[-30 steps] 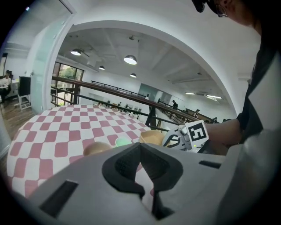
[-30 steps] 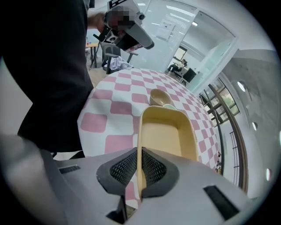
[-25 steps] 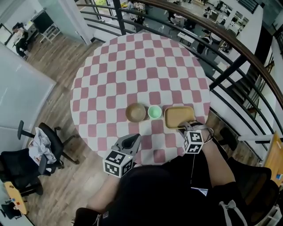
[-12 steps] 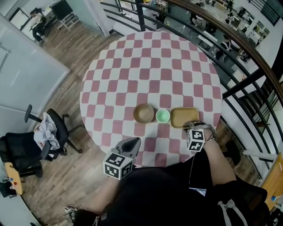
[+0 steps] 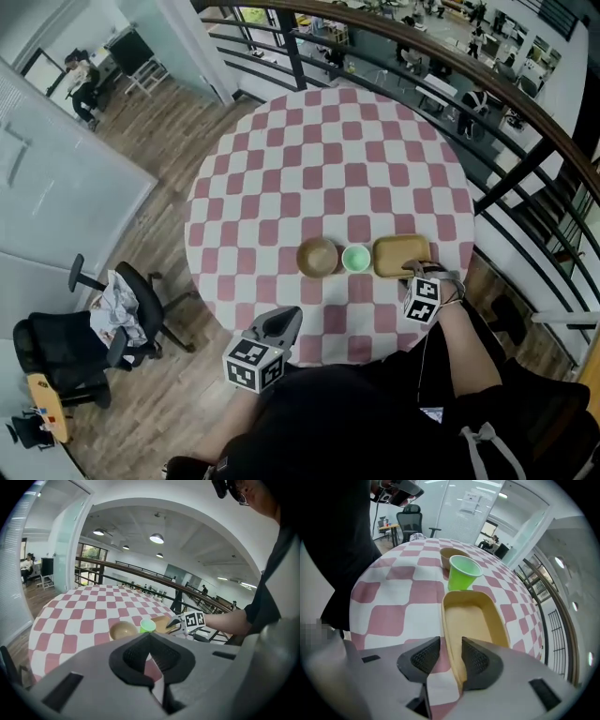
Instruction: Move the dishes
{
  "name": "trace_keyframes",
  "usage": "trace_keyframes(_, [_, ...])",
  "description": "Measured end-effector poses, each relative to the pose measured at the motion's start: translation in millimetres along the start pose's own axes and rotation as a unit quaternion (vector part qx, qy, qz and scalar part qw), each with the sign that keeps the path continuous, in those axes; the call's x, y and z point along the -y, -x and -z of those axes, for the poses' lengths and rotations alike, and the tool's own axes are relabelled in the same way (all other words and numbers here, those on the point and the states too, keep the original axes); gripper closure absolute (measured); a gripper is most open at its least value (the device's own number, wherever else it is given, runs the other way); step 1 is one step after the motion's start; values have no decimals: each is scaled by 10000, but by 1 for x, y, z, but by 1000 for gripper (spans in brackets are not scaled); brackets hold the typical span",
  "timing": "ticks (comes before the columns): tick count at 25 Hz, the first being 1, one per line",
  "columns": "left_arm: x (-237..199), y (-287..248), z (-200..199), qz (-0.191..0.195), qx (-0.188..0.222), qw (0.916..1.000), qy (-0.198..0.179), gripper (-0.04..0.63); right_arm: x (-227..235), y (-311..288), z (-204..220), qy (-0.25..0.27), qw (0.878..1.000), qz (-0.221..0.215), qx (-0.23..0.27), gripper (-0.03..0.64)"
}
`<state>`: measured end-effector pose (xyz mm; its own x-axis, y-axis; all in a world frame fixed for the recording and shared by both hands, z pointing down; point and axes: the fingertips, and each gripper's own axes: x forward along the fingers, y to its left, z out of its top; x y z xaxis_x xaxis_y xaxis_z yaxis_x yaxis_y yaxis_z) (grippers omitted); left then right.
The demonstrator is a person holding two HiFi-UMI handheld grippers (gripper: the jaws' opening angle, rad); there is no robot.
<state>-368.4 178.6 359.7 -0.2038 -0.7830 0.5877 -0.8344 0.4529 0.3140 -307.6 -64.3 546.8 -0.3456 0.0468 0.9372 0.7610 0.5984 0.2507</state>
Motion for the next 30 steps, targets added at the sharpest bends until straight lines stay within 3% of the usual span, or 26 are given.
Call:
trace_keyframes(4, [-9, 7, -5, 324, 78, 9993, -157, 592, -2, 38, -15, -792, 9950, 495, 346, 477])
trace_keyframes(7, [-18, 10, -22, 549, 292, 9976, -315, 592, 3, 91, -61, -1630, 9716, 974, 1411, 479])
trace_keyframes(11, [-27, 33, -40, 701, 516, 9950, -497, 592, -4, 164, -159, -2332, 9151, 1006, 3133, 537])
trace_keyframes(14, [-34, 62, -49, 771, 749, 9933, -419, 592, -18, 216, -222, -2838, 8553, 696, 4278, 577])
trace_keyframes(16, [-35, 78, -58, 888, 941, 9910, -342, 592, -22, 239, -254, -3107, 8186, 474, 4806, 594])
trace_keyframes(17, [-34, 87, -65, 951, 1065, 9891, -348, 592, -22, 246, -267, -3173, 8079, 393, 4951, 595])
trace_keyframes(23, [-25, 129, -105, 987, 1702, 9758, -956, 592, -21, 279, -327, -3044, 7773, 94, 5506, 597])
trace_keyframes(26, [-20, 141, -105, 1021, 1783, 9721, -1127, 592, -26, 291, -346, -2762, 7820, 176, 5584, 597])
trace_keyframes(30, [-17, 150, -96, 1018, 1844, 9717, -1070, 592, -34, 297, -357, -2590, 7896, 211, 5559, 597])
